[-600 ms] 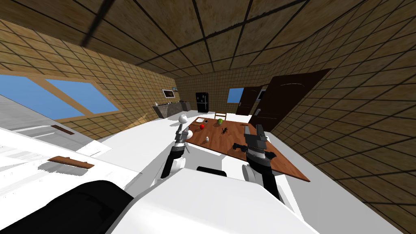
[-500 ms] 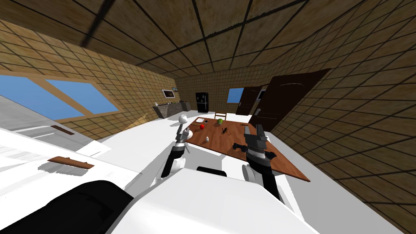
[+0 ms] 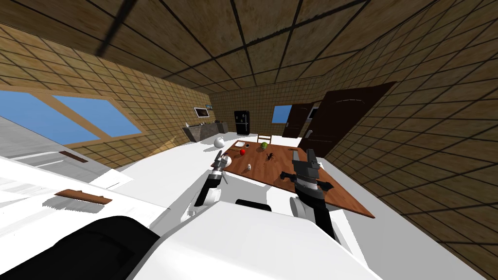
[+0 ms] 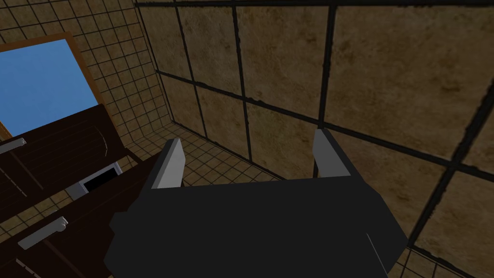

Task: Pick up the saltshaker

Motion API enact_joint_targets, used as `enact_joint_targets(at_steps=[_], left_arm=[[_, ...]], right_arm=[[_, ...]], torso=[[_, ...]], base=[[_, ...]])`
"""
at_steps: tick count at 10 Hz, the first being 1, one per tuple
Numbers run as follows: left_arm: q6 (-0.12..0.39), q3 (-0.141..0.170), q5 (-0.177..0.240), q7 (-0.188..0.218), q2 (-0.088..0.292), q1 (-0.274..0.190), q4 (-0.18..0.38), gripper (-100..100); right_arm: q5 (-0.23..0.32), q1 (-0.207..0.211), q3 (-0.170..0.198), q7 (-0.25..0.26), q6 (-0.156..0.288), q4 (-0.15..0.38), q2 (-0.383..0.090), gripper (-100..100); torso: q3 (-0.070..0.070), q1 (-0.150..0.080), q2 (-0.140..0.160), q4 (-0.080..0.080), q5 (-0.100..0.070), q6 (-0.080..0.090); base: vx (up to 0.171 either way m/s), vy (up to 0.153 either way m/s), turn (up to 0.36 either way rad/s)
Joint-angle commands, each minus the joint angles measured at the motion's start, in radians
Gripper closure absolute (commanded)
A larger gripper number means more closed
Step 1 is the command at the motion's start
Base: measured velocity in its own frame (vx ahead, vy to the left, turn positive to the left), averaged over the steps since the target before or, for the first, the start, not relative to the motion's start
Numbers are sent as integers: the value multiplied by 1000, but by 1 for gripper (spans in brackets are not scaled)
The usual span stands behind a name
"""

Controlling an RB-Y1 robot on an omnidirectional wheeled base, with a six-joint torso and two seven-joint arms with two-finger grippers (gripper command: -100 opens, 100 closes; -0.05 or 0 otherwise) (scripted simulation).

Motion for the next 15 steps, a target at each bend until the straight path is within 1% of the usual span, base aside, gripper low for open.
enact_joint_targets(at_steps=[1, 3, 4, 5, 7, 8, 9, 10, 11, 12, 13, 14, 15], left_arm=[[50, 5, 13, 22, 14, -10, 31, -100], [116, 11, 29, 49, 26, -26, 75, -100], [144, 13, 38, 64, 31, -36, 99, -100], [153, 13, 38, 64, 31, -36, 99, -100], [218, 19, 56, 94, 39, -57, 150, -100], [227, 19, 56, 94, 39, -57, 150, -100], [265, 21, 66, 110, 43, -69, 177, -100], [291, 24, 76, 126, 46, -83, 204, -100], [304, 24, 76, 126, 46, -83, 204, -100], [338, 26, 86, 143, 49, -98, 233, -100], [344, 26, 86, 143, 49, -98, 233, -100], [384, 27, 96, 159, 51, -114, 261, -100], [410, 28, 106, 175, 53, -132, 291, -100]], right_arm=[[0, 0, 0, 0, 0, 0, 0, 0], [0, 0, 0, 0, 0, 0, 0, 0], [0, 0, 0, 0, 0, 0, 0, 0], [0, 0, 0, 0, 0, 0, 0, 0], [0, 0, 0, 0, 0, 0, 0, 0], [0, 0, 0, 0, 0, 0, 0, 0], [0, 0, 0, 0, 0, 0, 0, 0], [0, 0, 0, 0, 0, 0, 0, 0], [0, 0, 0, 0, 0, 0, 0, 0], [0, 0, 0, 0, 0, 0, 0, 0], [0, 0, 0, 0, 0, 0, 0, 0], [0, 0, 0, 0, 0, 0, 0, 0], [0, 0, 0, 0, 0, 0, 0, 0]], torso=[[0, 0, 0, 0, 0, 0], [0, 0, 0, 0, 0, 0], [0, 1, 0, 0, 0, 0], [0, 1, 0, 0, 0, 0], [0, -1, 1, 0, 0, 0], [0, 0, 0, 0, 0, 0], [0, -1, 0, 0, 0, 0], [0, -1, 0, 0, 0, 0], [0, -1, 0, 0, 0, 0], [0, -1, 0, 0, 0, 0], [0, -1, 0, 0, 0, 0], [0, -2, 0, 0, 0, 0], [0, -2, 0, 0, 0, 0]], base=[[5, 43, -7], [7, 55, -10], [7, 59, -13], [6, 45, -7], [6, 41, -18], [11, 32, -12], [9, 33, -13], [10, 43, -43], [11, 35, -18], [10, 33, -28], [8, 26, -16], [9, 28, -34], [11, 32, -68]])
